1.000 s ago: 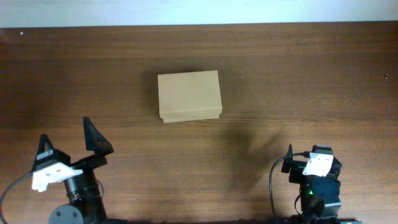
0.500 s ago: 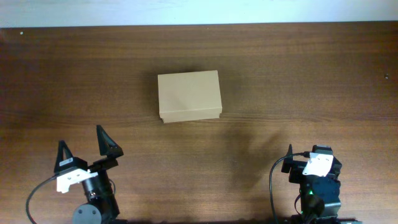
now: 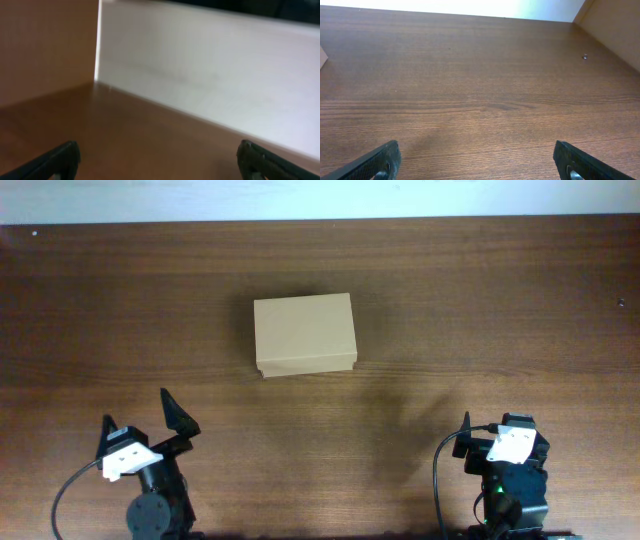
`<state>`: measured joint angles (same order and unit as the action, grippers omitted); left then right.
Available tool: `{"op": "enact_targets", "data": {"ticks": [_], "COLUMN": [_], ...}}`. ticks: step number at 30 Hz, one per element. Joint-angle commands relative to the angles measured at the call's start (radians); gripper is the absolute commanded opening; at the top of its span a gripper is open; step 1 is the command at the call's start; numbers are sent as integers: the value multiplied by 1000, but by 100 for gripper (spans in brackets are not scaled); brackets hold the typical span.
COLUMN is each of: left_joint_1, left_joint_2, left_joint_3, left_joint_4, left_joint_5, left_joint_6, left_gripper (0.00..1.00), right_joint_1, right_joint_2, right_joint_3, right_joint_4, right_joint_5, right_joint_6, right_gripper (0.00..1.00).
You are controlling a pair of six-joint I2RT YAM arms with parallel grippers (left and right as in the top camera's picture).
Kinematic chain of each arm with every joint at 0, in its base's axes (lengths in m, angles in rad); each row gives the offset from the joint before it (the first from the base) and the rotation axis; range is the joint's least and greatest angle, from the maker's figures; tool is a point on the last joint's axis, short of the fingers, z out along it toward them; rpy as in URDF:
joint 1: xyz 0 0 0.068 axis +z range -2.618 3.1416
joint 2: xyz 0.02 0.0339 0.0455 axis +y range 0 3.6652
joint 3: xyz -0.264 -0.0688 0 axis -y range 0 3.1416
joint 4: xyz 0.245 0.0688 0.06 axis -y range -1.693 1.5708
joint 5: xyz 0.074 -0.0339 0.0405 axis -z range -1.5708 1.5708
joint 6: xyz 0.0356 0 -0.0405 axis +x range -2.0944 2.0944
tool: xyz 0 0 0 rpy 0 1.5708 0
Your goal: Pack container
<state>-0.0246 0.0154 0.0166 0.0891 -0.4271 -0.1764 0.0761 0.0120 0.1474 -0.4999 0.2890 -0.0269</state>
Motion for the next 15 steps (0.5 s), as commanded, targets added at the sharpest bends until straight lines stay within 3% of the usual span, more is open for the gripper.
{"op": "enact_targets", "data": {"ticks": [1,3,15], "left_joint_1": [6,6,6], "left_joint_2": [-10,-10,-10], "left_joint_3": [-8,-8,-8], "left_joint_4": [-87,-146,-137], "left_joint_5": [-8,-8,-8], "left_joint_6": [6,6,6], "left_gripper": [100,100,100], "right_joint_1": [-6,-6,-6], "right_joint_2": [-10,-10,-10], "right_joint_3": [-7,-7,-7], "right_joint_4": [-2,-2,-2], "right_joint_5": [11,11,11], "right_joint_6": [2,2,2], "right_gripper": [99,99,99]}}
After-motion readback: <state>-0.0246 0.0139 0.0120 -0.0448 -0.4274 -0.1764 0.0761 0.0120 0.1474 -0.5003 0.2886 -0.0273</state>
